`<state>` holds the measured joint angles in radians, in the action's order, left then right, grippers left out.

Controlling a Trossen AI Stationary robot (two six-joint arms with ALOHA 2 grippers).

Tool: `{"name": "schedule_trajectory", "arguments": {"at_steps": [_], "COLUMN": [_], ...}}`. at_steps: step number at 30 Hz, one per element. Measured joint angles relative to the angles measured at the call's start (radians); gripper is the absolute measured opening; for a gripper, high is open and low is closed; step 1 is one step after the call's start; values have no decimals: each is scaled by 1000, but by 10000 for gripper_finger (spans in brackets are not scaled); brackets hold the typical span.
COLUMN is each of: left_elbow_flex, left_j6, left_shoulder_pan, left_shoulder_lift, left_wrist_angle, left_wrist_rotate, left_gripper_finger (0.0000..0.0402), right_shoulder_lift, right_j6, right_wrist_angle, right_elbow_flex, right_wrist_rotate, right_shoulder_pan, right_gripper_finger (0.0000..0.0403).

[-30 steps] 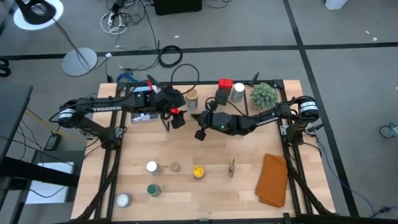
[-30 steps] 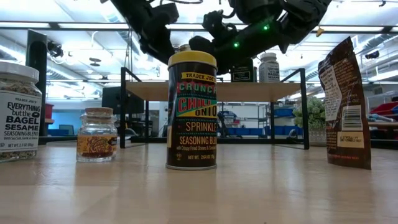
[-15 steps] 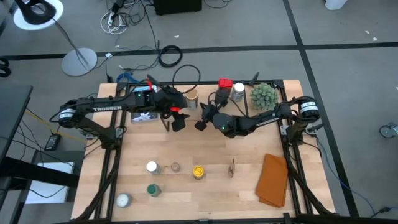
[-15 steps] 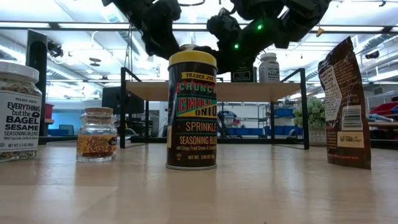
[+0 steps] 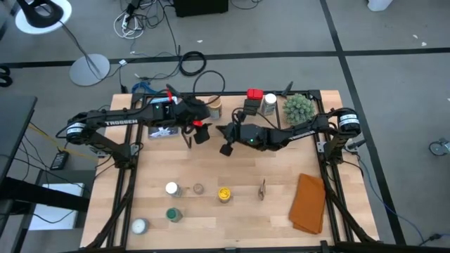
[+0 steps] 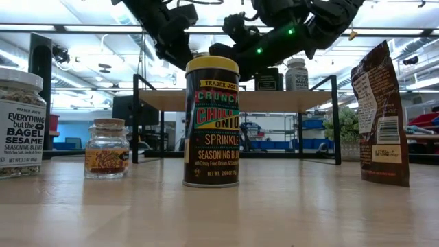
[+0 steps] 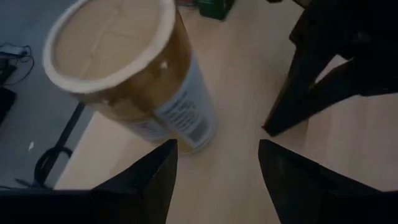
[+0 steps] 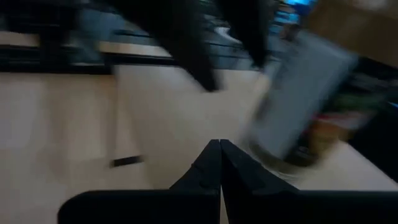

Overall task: Shelf spices
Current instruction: Put the golden seasoning bottle on the shelf aligned with the other red seasoning can

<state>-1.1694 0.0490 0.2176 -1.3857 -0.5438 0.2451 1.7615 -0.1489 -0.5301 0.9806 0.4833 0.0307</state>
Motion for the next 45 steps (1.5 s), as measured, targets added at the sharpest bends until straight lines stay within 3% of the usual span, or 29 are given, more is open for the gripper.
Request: {"name": "schedule_trajectory", "arguments": {"at_steps": [9, 14, 17, 21, 24, 28, 32, 36, 40, 45], "left_elbow_flex": [0, 0, 1, -1, -1, -1, -3, -54, -109, -138], "left_j6": [0, 9, 19, 23, 11, -32, -43, -60, -80, -99], "left_shoulder_pan": [-3, -3, -3, -2, 7, 26, 32, 39, 40, 45], "left_shoulder_lift": [5, 74, 140, 190, 194, 185, 180, 179, 179, 180], "left_wrist_angle": [-30, -13, 16, 78, 115, 138, 158, 118, 44, -47], "left_wrist_rotate": [4, -60, -74, -74, -74, -73, -74, -74, -70, -70], "left_gripper_finger": [229, 229, 229, 229, 229, 229, 229, 229, 229, 229], "right_shoulder_lift": [-3, -64, -125, -242, -345, -465, -537, -521, -380, -171], "right_j6": [-38, -52, -96, -108, -45, 79, 106, 211, 261, 210], "right_wrist_angle": [-21, -18, 11, 126, 242, 385, 461, 700, 958, 1124], "right_elbow_flex": [0, 0, 0, 0, 0, 0, 10, 188, 432, 713], "right_wrist_rotate": [103, 109, 138, 263, 360, 372, 280, 110, -62, -201], "right_shoulder_pan": [-49, -100, -143, -204, -239, -238, -169, -53, 60, 145], "right_gripper_finger": [1, 1, 1, 1, 0, 0, 0, 0, 0, 0]}}
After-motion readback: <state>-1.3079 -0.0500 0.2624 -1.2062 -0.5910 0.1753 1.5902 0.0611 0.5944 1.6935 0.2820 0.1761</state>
